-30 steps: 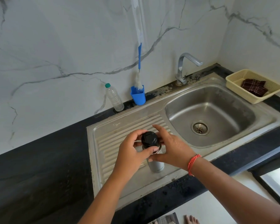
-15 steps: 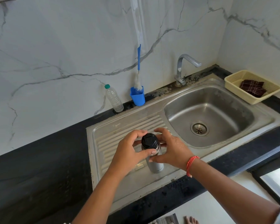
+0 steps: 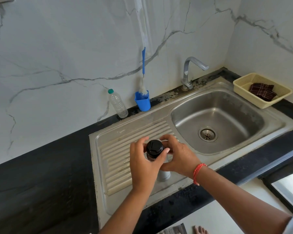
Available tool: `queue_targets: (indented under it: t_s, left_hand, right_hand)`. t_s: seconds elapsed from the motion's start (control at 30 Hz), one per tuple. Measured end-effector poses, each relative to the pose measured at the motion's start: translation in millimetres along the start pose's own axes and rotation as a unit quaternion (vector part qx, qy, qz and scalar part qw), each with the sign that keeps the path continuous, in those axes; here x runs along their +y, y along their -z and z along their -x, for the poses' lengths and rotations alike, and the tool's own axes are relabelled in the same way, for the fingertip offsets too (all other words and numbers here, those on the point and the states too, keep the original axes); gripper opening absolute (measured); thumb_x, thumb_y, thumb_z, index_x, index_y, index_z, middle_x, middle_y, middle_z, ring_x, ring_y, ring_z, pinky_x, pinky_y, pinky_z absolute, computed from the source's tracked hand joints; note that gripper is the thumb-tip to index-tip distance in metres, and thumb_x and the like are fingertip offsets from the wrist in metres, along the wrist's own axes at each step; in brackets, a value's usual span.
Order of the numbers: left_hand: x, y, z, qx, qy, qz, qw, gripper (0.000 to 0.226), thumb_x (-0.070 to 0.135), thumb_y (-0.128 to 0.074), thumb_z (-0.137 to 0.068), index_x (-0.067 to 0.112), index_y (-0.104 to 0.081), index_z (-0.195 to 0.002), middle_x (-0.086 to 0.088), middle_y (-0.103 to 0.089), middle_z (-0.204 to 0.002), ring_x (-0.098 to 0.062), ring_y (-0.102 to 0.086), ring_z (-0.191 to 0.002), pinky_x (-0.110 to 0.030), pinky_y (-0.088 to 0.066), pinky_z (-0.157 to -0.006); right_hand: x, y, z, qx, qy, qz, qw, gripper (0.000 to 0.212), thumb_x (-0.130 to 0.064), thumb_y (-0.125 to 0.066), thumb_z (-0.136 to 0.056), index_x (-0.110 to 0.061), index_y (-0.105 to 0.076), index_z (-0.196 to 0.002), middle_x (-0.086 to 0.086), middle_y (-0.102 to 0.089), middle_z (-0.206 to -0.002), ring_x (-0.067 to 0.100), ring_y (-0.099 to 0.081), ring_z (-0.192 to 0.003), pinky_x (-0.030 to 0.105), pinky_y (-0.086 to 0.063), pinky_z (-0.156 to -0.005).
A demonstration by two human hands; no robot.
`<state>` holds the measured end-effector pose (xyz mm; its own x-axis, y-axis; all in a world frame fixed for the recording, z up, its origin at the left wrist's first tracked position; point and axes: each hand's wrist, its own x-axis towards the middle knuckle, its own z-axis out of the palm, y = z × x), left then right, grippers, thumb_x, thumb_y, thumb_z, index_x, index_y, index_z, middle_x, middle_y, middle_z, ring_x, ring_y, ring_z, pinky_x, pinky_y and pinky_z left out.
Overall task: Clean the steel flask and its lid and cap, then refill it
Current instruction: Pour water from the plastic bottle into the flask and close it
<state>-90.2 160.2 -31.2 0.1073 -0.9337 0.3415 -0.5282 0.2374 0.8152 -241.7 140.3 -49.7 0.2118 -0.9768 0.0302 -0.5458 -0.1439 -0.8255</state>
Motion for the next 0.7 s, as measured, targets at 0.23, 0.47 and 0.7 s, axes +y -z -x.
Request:
queue_targets:
  t_s: [0.23,0.47,0.7]
  left_hand:
    - [-5.6,27.2,-26.0,-0.214,0.021,0.011,0.977,0.061,0.039,-0.092,-0.072,0.051,-0.06,-0.122,0.026,-0.049,-0.118,0.004,-0.056,-0.117,-0.011,-0.048,-0.094]
    - [-12.4,51.7,-46.8,-0.312,0.099,0.08,0.942,0.084,-0.001,-0.086,-0.077,0.043,-0.053,-0.141,0.017,-0.066,-0.132,-0.002,-0.059,-0.128,-0.028,-0.047,-0.111]
    - [-5.5,56.5,-48.2,-0.345,0.075,0.044,0.934,0.065,-0.003,-0.078,-0.086,0.037,-0.061,-0.135,0.02,-0.062,-0.136,0.006,-0.054,-0.129,-0.018,-0.044,-0.11]
  right_hand:
    - [3.1,-1.2,-0.2,0.002,-0.001,-0.007,1.0,0.086,-0.046,-0.089,-0.063,-0.033,-0.04,-0.132,-0.014,-0.066,-0.128,0.002,-0.064,-0.112,0.027,-0.053,-0.1]
    - [3.2,0.1,-2.0,-0.006,-0.005,-0.001,1.0,0.089,-0.046,-0.091,-0.062,-0.033,-0.039,-0.132,-0.011,-0.065,-0.131,0.004,-0.063,-0.114,0.027,-0.052,-0.102]
    - [2.3,-2.2,-2.3,-0.001,-0.003,0.013,1.0,0.087,-0.049,-0.089,-0.061,-0.035,-0.038,-0.13,-0.011,-0.065,-0.13,0.006,-0.063,-0.114,0.032,-0.054,-0.101]
